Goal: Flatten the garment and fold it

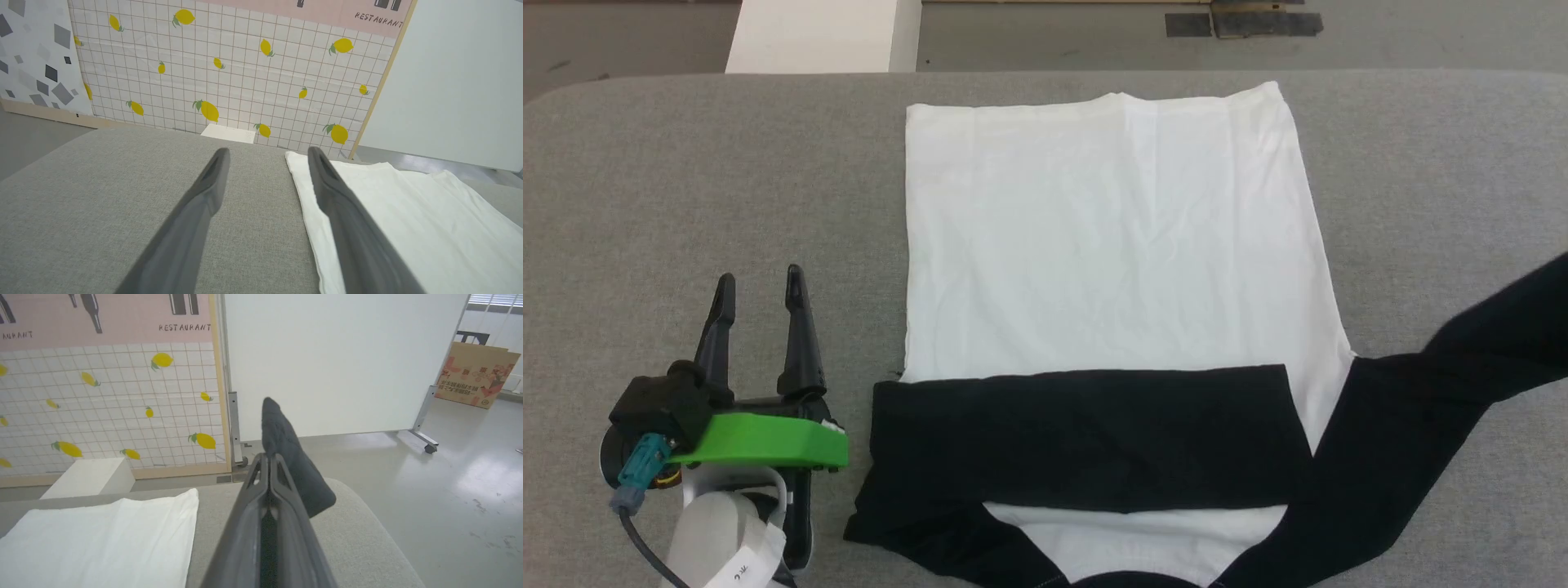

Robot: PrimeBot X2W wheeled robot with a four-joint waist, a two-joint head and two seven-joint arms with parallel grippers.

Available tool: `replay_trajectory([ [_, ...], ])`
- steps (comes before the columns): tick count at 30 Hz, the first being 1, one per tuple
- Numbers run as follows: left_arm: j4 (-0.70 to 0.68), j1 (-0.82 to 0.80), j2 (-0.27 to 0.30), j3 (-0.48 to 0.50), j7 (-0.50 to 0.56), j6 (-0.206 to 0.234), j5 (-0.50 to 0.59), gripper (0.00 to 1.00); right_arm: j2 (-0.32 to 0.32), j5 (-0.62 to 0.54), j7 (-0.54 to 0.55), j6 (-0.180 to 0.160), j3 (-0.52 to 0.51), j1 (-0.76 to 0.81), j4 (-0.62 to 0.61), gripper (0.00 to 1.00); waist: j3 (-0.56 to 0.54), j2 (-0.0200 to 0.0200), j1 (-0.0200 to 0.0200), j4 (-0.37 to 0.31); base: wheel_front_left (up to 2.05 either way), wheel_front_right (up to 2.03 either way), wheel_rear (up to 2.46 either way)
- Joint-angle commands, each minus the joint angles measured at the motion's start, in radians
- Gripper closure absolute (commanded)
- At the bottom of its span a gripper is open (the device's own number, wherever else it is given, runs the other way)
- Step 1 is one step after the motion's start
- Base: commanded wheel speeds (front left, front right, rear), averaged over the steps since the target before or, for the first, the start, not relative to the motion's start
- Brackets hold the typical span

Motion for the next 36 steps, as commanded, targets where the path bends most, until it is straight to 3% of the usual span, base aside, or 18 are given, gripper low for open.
replay_trajectory([
  [1, 0.001, 0.013, -0.003, 0.000, -0.004, -0.006, 0.000, 0.00, 0.013, 0.004, 0.010, -0.001, 0.032, 0.027, -0.033, 1.00, -0.009, 0.0000, 0.0001, -0.002, 0.00, 0.00, 0.00],
  [8, 0.010, 0.013, -0.006, -0.006, -0.004, -0.011, -0.003, 0.00, 0.029, -0.046, 0.040, -0.001, 0.344, 0.116, -0.097, 1.00, -0.015, 0.0000, 0.0001, 0.002, 0.00, 0.00, 0.00],
  [17, 0.017, 0.011, -0.008, -0.014, -0.004, -0.016, -0.006, 0.00, 0.045, -0.059, -0.010, -0.001, 0.823, 0.113, 0.173, 1.00, -0.009, 0.0000, 0.0001, 0.018, 0.00, 0.00, 0.00],
  [22, 0.029, 0.003, -0.010, -0.029, -0.004, -0.018, -0.014, 0.00, 0.048, -0.057, -0.031, -0.001, 0.942, 0.105, 0.372, 1.00, -0.009, 0.0000, 0.0001, 0.044, 0.00, 0.00, 0.00],
  [27, 0.031, 0.005, -0.011, -0.026, -0.004, -0.018, -0.019, 0.00, 0.046, -0.032, -0.053, -0.001, 0.989, 0.104, 0.514, 1.00, -0.010, 0.0000, 0.0001, 0.054, 0.00, 0.00, 0.00],
  [28, 0.032, 0.006, -0.012, -0.024, -0.004, -0.019, -0.020, 0.00, 0.045, -0.025, -0.056, -0.001, 0.996, 0.103, 0.537, 0.89, -0.010, 0.0000, 0.0001, 0.054, 0.00, 0.00, 0.00],
  [30, 0.032, 0.008, -0.012, -0.022, -0.004, -0.019, -0.020, 0.00, 0.038, -0.009, -0.065, -0.001, 1.017, 0.096, 0.562, 0.26, -0.011, 0.0000, 0.0001, 0.053, 0.00, 0.00, 0.00],
  [31, 0.032, 0.009, -0.012, -0.020, -0.004, -0.019, -0.020, 0.00, 0.036, 0.008, -0.062, -0.001, 1.022, 0.096, 0.573, 0.00, -0.013, 0.0000, 0.0001, 0.051, 0.00, 0.00, 0.00],
  [36, 0.035, 0.016, -0.013, -0.014, -0.004, -0.019, -0.019, 0.00, 0.023, 0.075, -0.096, -0.001, 1.013, 0.083, 0.532, 0.00, -0.018, 0.0000, 0.0001, 0.038, 0.00, 0.00, 0.00],
])
